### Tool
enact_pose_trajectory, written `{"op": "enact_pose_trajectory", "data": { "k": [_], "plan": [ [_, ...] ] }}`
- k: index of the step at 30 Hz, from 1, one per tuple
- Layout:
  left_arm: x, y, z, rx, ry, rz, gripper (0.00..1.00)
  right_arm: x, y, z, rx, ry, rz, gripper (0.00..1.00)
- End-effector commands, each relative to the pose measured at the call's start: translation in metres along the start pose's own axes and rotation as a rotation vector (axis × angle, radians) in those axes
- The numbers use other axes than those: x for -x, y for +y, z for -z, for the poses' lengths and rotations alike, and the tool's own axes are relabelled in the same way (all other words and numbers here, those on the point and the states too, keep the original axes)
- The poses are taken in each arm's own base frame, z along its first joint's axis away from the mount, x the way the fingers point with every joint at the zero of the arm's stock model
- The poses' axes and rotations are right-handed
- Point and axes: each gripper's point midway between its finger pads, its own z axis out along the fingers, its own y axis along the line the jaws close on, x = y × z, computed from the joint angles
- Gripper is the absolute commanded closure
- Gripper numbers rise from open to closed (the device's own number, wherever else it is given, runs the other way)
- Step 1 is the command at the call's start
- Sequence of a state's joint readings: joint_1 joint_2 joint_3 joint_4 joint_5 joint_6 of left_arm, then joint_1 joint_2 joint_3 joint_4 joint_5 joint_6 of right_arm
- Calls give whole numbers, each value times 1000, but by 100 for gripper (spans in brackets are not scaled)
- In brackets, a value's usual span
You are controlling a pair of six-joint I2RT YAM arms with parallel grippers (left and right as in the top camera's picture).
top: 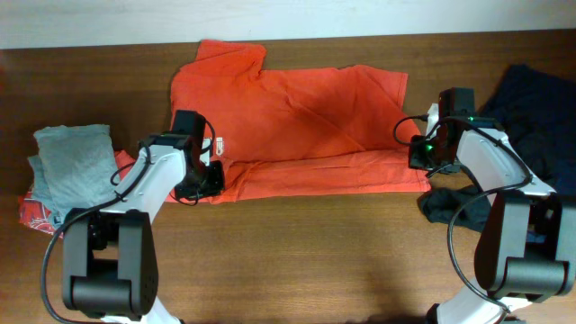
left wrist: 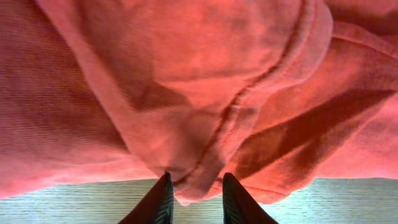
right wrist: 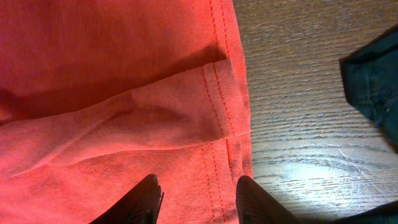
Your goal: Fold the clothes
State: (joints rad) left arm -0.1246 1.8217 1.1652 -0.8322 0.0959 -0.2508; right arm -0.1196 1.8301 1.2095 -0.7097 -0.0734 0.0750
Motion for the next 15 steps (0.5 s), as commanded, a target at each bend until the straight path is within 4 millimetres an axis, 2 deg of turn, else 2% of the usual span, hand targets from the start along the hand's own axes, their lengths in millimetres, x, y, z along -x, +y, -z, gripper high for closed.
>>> {"op": "enact_pose_trajectory", "data": {
  "k": [1,3,4,11,13,15],
  "plan": [
    [4,-2,-3,7,-1,-11,76,-4,0,-4,1,15,-3,55],
    [5,-2,-3,6,-6,-12,97,-4,0,-4,1,15,-3,55],
    [6,-2,-3,5,-9,-12,99,-4,0,-4,1,15,-3,55],
    [6,3,-3,36,-14,-11,100,-4,0,-4,1,15,-2,55],
    [14,1,3,32,-38,-14,100,-4,0,-4,1,15,-2,55],
    [32,-7,19,10,-96,-34,100,-4,0,-4,1,14,-2,55]
  ]
}}
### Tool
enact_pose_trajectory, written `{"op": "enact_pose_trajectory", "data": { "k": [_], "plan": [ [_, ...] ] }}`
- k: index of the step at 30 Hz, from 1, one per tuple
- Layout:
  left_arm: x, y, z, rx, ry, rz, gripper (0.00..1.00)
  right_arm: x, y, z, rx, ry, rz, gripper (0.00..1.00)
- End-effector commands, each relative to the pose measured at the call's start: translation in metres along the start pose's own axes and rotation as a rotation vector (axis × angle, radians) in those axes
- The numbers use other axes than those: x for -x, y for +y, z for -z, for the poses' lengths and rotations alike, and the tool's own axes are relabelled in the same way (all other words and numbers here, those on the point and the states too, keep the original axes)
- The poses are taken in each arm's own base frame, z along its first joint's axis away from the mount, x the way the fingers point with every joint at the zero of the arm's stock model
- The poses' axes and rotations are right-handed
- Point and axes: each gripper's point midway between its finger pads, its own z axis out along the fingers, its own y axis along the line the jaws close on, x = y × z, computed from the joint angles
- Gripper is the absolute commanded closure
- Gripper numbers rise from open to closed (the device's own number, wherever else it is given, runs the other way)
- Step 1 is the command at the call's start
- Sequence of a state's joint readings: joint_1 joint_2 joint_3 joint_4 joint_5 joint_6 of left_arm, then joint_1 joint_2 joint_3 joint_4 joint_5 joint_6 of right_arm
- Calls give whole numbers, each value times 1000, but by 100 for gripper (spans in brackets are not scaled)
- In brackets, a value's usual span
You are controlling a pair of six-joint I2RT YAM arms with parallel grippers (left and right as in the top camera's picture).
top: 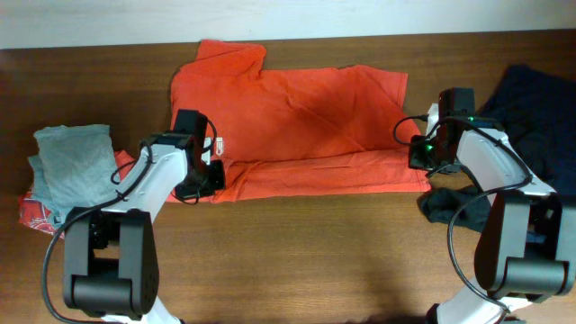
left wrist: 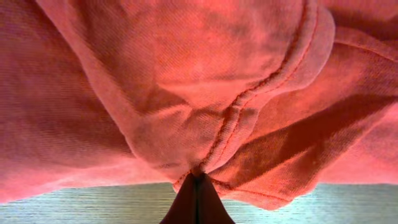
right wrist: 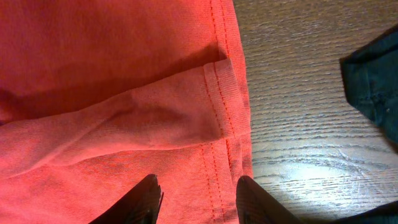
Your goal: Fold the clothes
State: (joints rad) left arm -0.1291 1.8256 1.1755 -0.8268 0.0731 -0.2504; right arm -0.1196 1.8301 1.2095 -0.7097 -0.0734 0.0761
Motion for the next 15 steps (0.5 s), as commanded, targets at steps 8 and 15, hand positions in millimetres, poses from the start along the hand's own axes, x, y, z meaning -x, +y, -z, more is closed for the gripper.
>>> {"op": "enact_pose_trajectory", "data": {
  "k": [8,15],
  "plan": [
    [119,-26,95,-40,-424,-36,100,-4,0,-4,1,15,-1,55],
    [89,-7,75,54,-280,-22,64,-2,0,-4,1,9,-1,54]
  ]
}}
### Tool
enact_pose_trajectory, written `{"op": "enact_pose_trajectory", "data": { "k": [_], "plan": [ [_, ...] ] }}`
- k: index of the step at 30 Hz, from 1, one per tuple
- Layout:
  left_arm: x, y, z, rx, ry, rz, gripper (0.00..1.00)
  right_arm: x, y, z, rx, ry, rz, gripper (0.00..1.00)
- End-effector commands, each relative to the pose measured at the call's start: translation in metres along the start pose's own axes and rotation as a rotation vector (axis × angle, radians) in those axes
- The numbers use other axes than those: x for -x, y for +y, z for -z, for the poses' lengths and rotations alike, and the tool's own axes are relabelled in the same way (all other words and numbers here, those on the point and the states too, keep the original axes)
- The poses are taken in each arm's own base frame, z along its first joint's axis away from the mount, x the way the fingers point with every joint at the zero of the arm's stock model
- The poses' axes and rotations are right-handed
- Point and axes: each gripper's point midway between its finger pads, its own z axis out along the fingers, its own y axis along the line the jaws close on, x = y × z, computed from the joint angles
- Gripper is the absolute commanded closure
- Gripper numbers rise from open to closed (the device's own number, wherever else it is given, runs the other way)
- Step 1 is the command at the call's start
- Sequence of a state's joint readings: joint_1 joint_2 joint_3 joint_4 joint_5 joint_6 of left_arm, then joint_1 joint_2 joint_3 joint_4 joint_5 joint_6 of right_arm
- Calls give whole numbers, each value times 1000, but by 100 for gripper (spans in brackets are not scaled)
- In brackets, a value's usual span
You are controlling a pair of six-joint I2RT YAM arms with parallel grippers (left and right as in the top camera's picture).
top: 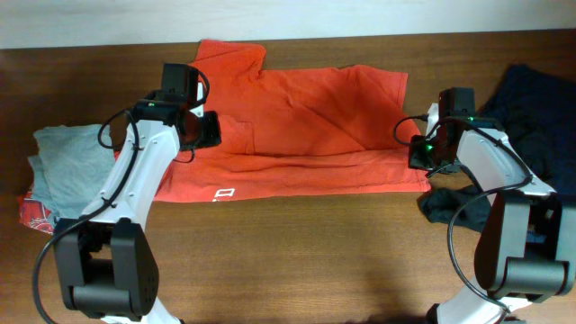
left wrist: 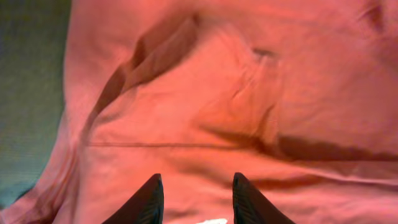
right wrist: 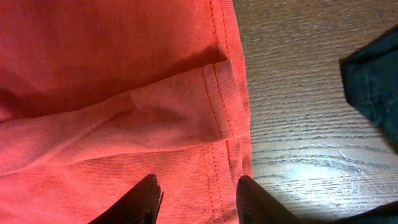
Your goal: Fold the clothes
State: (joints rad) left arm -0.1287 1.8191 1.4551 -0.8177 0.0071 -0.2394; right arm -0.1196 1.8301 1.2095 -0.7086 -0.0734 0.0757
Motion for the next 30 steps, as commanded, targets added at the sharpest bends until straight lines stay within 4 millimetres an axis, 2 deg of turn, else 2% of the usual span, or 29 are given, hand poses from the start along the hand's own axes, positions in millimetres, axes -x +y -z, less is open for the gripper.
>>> {"op": "enact_pose_trajectory", "data": {
  "k": [1,4,5,9,20,24,30],
  "plan": [
    [-10,13,-2,67,38,-9,64,-2,0,-4,1,10,-1,55],
    [-21,15,-1,79,85,-10,65,-3,0,-4,1,12,-2,55],
    [-25,16,0,84,99,-11,69,-3,0,-4,1,13,-1,55],
    [-37,29,-5,148,133,-15,71,-4,0,-4,1,15,-2,54],
    [-61,35,-69,161,209,-19,76,5,10,-6,57,-18,77,55],
    [-71,37,-80,171,249,-21,76,-8,8,-17,54,35,71,55],
    [-72,38,-80,173,253,-22,76,-16,6,-40,54,84,70,55]
  ]
}}
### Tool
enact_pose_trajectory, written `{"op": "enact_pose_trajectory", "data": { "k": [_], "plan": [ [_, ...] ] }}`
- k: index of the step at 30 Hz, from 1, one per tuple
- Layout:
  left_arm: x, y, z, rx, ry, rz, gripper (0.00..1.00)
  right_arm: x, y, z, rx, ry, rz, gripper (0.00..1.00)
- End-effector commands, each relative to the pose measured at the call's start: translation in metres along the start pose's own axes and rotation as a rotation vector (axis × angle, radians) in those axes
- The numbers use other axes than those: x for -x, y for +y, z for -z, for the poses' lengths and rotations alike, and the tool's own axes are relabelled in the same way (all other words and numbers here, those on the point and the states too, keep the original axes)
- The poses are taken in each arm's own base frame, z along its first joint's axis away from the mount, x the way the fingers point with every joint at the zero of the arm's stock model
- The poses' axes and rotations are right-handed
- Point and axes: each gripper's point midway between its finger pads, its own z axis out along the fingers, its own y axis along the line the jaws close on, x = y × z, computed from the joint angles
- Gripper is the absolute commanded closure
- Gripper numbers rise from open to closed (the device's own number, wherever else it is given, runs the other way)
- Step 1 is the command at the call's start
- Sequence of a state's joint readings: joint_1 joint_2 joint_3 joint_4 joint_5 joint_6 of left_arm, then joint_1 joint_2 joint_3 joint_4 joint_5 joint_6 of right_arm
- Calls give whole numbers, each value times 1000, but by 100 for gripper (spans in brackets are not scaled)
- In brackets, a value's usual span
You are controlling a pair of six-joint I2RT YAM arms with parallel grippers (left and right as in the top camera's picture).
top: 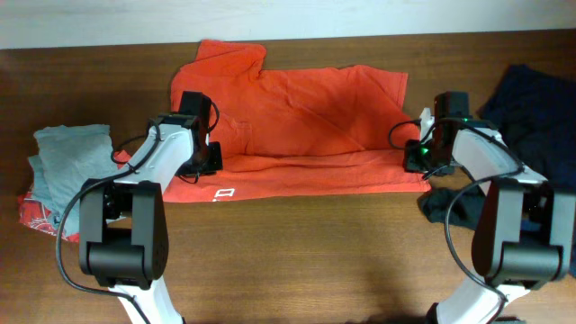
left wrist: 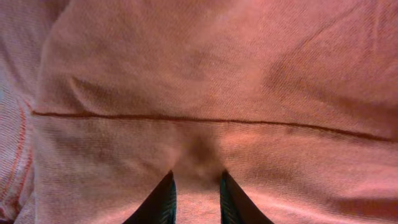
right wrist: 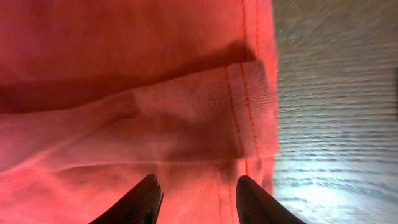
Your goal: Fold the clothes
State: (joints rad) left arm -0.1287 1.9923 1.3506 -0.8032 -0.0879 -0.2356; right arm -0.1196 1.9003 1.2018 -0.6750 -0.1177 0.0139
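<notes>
An orange shirt (top: 306, 108) lies spread across the back of the table, its lower strip folded up and a white label (top: 222, 192) showing at the bottom left. My left gripper (top: 205, 160) sits low on the shirt's left part. In the left wrist view the left gripper (left wrist: 197, 196) is open, and the orange cloth (left wrist: 199, 74) puckers between its tips just below a seam (left wrist: 186, 118). My right gripper (top: 414, 157) is at the shirt's right edge. In the right wrist view the right gripper (right wrist: 198, 199) stands wide open over the stitched hem (right wrist: 249, 106).
Folded grey clothes (top: 67, 162) lie at the far left on a red patterned cloth (top: 34, 214). A dark navy pile (top: 531, 99) and a dark garment (top: 450, 207) lie at the right, close to my right arm. Bare wood (right wrist: 336, 124) borders the hem.
My left gripper has moved from the shirt's upper left down to its left part near the fold, and its fingers stand closer together. My right gripper has shifted slightly inward over the hem.
My left gripper was open around a folded-over corner at the shirt's bottom left, then shut on it. Then that corner lay spread out to the left with the label showing, and the gripper was open farther back. Now it is low on the cloth again. My right gripper stayed open at the right hem.
</notes>
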Motion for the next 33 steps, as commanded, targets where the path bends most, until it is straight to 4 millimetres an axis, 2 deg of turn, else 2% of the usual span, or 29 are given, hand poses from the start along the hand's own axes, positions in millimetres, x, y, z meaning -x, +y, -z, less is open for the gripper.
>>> {"op": "enact_pose_trajectory", "data": {
  "k": [1,5,9,14,19,28,29,32,33],
  "plan": [
    [-6,4,-5,20,23,-6,76,-8,1,-19,15,37,11,55],
    [-7,4,-5,21,27,-7,76,3,4,-25,37,-3,16,54],
    [-8,4,-5,22,28,-7,76,16,4,-22,37,-46,22,50],
    [-8,4,-6,22,29,-7,76,30,6,-11,37,-70,25,50],
    [-12,5,-8,25,39,-8,76,54,8,6,37,-123,32,50],
    [-14,5,-10,26,46,-9,75,73,9,10,39,-198,42,50],
    [-14,5,-10,26,46,-9,75,73,9,10,39,-199,42,51],
    [-14,5,-10,26,46,-9,75,73,9,10,38,-197,42,71],
    [-14,5,-10,26,46,-9,75,73,9,10,38,-197,41,92]
  ]
}}
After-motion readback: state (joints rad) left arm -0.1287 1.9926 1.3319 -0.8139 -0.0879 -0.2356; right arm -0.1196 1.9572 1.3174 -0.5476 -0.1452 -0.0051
